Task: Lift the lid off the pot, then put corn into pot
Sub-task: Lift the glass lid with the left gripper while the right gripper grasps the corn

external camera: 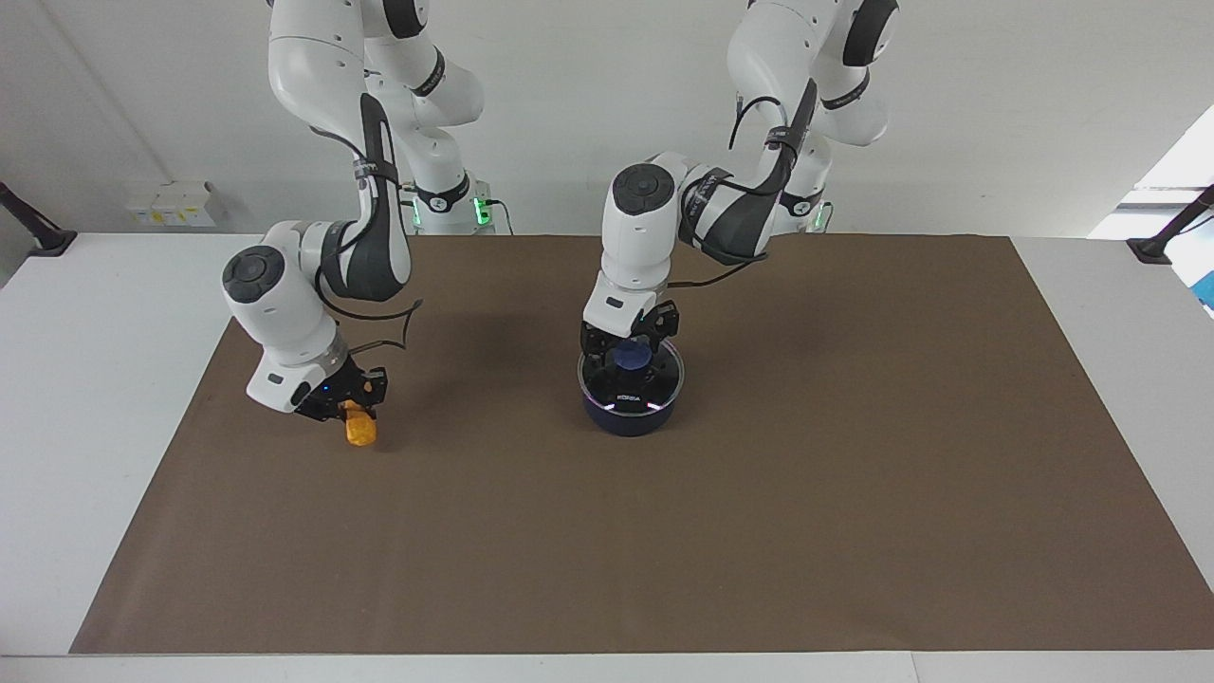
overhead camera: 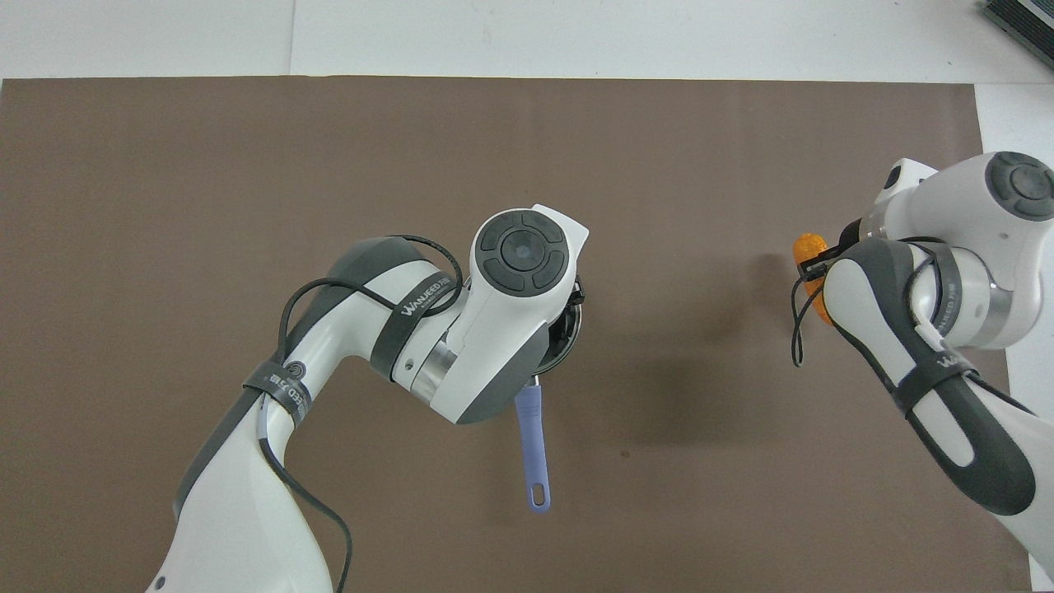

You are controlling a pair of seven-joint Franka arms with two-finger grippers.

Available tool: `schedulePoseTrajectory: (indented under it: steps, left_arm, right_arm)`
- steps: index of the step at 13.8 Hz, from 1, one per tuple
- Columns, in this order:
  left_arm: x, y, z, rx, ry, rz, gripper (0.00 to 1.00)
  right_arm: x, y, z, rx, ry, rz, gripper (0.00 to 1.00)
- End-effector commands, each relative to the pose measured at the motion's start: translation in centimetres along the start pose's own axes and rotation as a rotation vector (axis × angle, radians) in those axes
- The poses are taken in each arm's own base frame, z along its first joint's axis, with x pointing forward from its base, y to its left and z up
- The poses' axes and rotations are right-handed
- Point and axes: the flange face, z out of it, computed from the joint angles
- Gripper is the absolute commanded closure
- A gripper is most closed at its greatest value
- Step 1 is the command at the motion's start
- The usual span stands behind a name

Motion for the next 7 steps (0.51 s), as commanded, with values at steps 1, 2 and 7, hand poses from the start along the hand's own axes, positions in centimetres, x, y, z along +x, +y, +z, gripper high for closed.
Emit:
schedulePoseTrajectory:
  steps: [1, 2, 7]
  left_arm:
    - [0.5, 0.5, -0.1, -0.001, 0.028, -0.010, 0.17]
    - [0.5, 0.5, -0.1, -0.002, 0.027, -0.010, 0.28]
    - [0.7, 0.0, 0.0, 0.026, 0.020, -0.006, 1.00]
  right_arm:
    - [-0.1, -0.2, -1.4, 0.014, 0.003, 0.041, 1.00]
    - [-0.1, -0.2, -1.8, 0.012, 0.007, 0.042, 1.00]
    - [-1.5, -0.8, -8.6, 0.015, 0.026, 0.150, 1.00]
